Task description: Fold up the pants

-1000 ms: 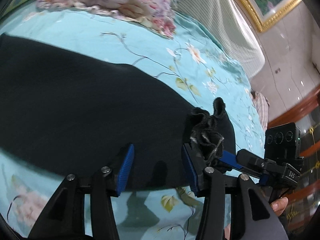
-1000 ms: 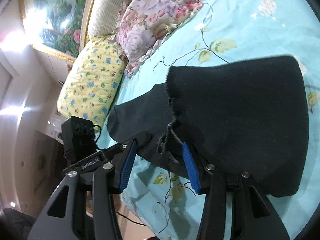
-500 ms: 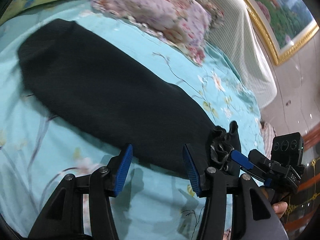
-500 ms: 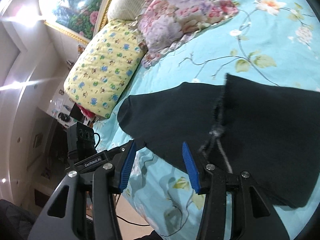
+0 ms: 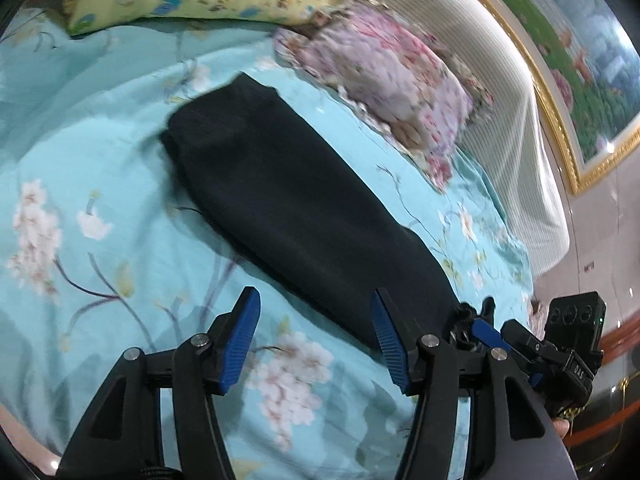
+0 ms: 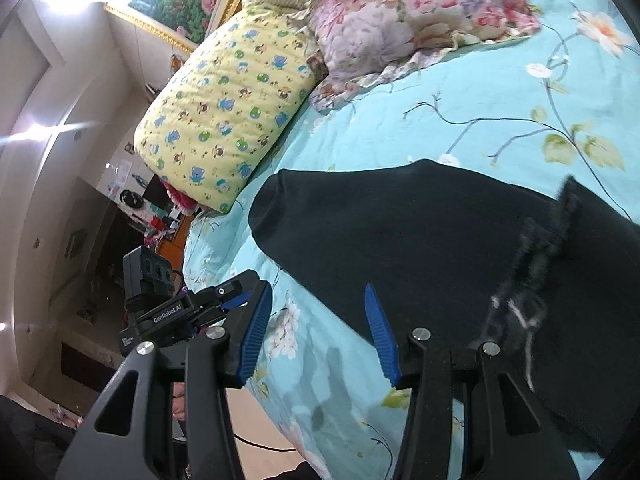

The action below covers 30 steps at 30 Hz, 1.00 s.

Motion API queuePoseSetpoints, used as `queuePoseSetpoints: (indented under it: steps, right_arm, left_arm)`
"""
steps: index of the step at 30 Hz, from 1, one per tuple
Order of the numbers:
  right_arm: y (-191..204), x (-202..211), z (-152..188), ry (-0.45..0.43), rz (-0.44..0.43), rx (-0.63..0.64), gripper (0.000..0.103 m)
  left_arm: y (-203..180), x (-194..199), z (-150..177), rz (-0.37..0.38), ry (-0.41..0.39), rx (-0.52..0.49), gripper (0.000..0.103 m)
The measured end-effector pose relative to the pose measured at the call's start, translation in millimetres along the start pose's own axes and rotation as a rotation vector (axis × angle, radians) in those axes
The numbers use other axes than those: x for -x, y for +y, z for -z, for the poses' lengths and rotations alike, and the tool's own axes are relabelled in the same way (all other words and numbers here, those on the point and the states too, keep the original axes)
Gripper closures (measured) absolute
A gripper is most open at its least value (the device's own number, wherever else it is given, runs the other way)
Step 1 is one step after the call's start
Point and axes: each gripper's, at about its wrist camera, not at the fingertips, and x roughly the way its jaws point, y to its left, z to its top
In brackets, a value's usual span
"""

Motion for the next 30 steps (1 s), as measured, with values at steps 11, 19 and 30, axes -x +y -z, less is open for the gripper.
queuePoseSetpoints:
  steps: [11, 19, 30]
  right_arm:
    - [21, -26, -24, 0.045, 0.000, 0.075, 0.053]
    - [27, -56, -49, 0.086, 0.007, 0.102, 0.053]
    - [33, -106, -83, 0.147, 0.013, 0.160, 0.053]
  left_arm:
    - [31, 9, -22, -0.032, -0.043, 0.082, 0.039]
    - [40, -5, -36, -0.041, -0.032, 0.096, 0.037]
    - [62, -18, -53, -0.009, -0.018, 0.158, 0.037]
